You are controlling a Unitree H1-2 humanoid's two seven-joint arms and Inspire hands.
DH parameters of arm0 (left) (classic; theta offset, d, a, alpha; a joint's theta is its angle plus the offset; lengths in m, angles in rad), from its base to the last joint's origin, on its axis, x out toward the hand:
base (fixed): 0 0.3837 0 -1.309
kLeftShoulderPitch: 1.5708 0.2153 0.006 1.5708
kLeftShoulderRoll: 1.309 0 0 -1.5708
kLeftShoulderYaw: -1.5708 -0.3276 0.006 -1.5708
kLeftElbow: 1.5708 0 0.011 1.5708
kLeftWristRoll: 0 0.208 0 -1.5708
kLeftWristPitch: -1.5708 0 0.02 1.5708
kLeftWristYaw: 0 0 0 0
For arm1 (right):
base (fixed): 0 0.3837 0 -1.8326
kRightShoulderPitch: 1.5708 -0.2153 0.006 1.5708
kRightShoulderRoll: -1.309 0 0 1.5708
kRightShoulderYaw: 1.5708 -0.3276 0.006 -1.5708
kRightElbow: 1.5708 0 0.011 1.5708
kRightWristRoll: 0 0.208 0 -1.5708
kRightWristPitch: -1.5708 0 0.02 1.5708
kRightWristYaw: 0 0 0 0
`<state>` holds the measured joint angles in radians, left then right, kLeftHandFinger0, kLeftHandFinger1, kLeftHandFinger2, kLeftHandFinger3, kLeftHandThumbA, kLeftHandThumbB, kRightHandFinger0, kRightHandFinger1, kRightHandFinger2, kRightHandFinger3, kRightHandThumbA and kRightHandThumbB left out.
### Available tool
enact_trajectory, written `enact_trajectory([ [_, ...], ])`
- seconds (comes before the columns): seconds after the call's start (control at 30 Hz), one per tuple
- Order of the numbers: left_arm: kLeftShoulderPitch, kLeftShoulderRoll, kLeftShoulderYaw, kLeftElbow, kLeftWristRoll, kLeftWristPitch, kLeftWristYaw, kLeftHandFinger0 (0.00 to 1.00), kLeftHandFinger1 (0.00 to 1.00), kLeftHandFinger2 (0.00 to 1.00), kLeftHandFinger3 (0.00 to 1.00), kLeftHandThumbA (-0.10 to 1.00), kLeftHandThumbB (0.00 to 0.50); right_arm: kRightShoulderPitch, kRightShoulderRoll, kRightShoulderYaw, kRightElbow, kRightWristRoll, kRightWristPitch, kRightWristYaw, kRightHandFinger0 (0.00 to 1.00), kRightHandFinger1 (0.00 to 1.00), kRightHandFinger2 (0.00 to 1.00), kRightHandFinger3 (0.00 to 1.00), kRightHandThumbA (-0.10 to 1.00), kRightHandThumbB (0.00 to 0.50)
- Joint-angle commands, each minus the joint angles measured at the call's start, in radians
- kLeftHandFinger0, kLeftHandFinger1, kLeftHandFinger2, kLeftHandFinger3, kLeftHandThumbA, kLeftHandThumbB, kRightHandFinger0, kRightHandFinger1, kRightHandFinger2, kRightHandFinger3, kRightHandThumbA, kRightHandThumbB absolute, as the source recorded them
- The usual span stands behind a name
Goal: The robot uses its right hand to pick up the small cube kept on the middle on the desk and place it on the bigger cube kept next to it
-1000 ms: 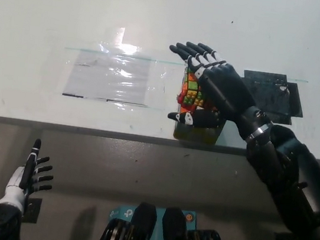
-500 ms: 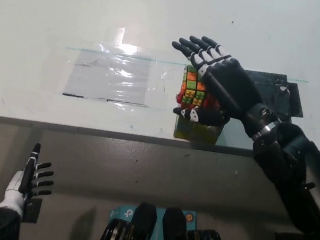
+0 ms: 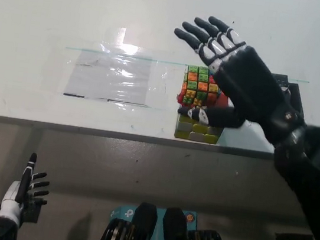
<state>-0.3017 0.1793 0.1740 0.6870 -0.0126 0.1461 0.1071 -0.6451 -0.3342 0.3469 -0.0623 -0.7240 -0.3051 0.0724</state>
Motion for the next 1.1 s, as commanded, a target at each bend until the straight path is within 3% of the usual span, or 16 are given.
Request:
enact_trajectory([
  [0.0,-0.003,0.007,0.009,-0.009,-0.005,-0.023,0.019,0.69,0.70,0.73,0.72,1.00,0.000,0.031,-0.016,-0.036,-0.116,0.087,0.082,0.107,1.00,1.00,1.00,1.00,1.00,0.464],
  [0.07,-0.005,0.008,0.009,0.002,-0.002,-0.027,0.026,0.66,0.68,0.71,0.70,1.00,0.000,0.074,-0.027,-0.059,-0.174,0.115,0.107,0.129,1.00,1.00,1.00,1.00,1.00,0.443],
  [0.17,-0.008,0.014,0.004,0.011,0.005,-0.029,0.026,0.65,0.68,0.70,0.73,1.00,0.000,0.159,-0.020,-0.122,-0.251,0.161,0.148,0.115,1.00,1.00,1.00,1.00,0.97,0.356],
  [0.2,-0.012,0.012,0.008,0.016,0.002,-0.029,0.029,0.66,0.67,0.70,0.73,1.00,0.000,0.218,-0.013,-0.165,-0.302,0.174,0.190,0.107,1.00,1.00,1.00,1.00,0.96,0.289],
  [0.23,-0.011,0.013,0.009,0.016,0.001,-0.029,0.029,0.66,0.67,0.70,0.73,1.00,0.000,0.226,-0.009,-0.172,-0.310,0.174,0.197,0.111,1.00,1.00,1.00,1.00,0.96,0.288],
  [0.27,-0.011,0.014,0.006,0.021,0.001,-0.036,0.026,0.65,0.67,0.69,0.74,1.00,0.000,0.263,-0.006,-0.197,-0.319,0.166,0.183,0.086,1.00,1.00,1.00,1.00,0.97,0.245],
  [0.3,-0.010,0.016,0.005,0.016,0.001,-0.033,0.023,0.67,0.69,0.71,0.75,1.00,0.000,0.294,0.005,-0.219,-0.327,0.172,0.186,0.070,1.00,1.00,1.00,1.00,0.90,0.161],
  [0.33,-0.007,0.015,0.006,0.010,-0.002,-0.028,0.018,0.68,0.69,0.72,0.75,1.00,0.000,0.354,0.024,-0.258,-0.332,0.187,0.184,0.026,1.00,1.00,1.00,1.00,0.79,0.156],
  [0.43,-0.003,0.011,0.012,0.012,-0.009,-0.032,0.021,0.68,0.69,0.72,0.72,1.00,0.009,0.442,0.082,-0.321,-0.306,0.207,0.160,-0.043,0.84,0.99,1.00,1.00,0.61,0.126],
  [0.5,0.003,0.009,0.013,0.003,-0.009,-0.024,0.022,0.69,0.71,0.74,0.77,1.00,0.001,0.509,0.129,-0.363,-0.263,0.202,0.136,-0.099,0.75,0.89,0.97,1.00,0.48,0.102],
  [0.57,0.005,0.008,0.012,0.000,-0.006,-0.022,0.024,0.68,0.71,0.74,0.78,1.00,0.001,0.557,0.174,-0.397,-0.201,0.210,0.104,-0.157,0.69,0.83,0.91,1.00,0.41,0.114],
  [0.7,0.002,0.007,0.016,0.008,-0.012,-0.029,0.026,0.71,0.73,0.74,0.76,1.00,0.000,0.605,0.246,-0.431,-0.082,0.189,0.074,-0.237,0.58,0.75,0.85,1.00,0.29,0.114],
  [0.73,0.000,0.007,0.017,0.015,-0.012,-0.034,0.026,0.71,0.73,0.74,0.76,1.00,0.002,0.614,0.258,-0.435,-0.050,0.177,0.082,-0.254,0.58,0.74,0.85,1.00,0.31,0.104],
  [0.87,0.001,0.005,0.021,0.005,-0.015,-0.026,0.031,0.71,0.72,0.74,0.75,1.00,0.004,0.595,0.281,-0.442,0.139,0.185,-0.030,-0.356,0.47,0.62,0.77,1.00,0.22,0.091],
  [0.97,0.006,0.006,0.018,-0.004,-0.013,-0.023,0.029,0.69,0.72,0.74,0.80,1.00,0.010,0.572,0.282,-0.444,0.295,0.194,-0.085,-0.414,0.53,0.62,0.75,1.00,0.24,0.084],
  [1.07,-0.001,0.005,0.018,0.007,-0.012,-0.024,0.036,0.69,0.71,0.74,0.79,1.00,0.011,0.549,0.285,-0.449,0.369,0.211,-0.113,-0.448,0.52,0.60,0.72,1.00,0.16,0.096],
])
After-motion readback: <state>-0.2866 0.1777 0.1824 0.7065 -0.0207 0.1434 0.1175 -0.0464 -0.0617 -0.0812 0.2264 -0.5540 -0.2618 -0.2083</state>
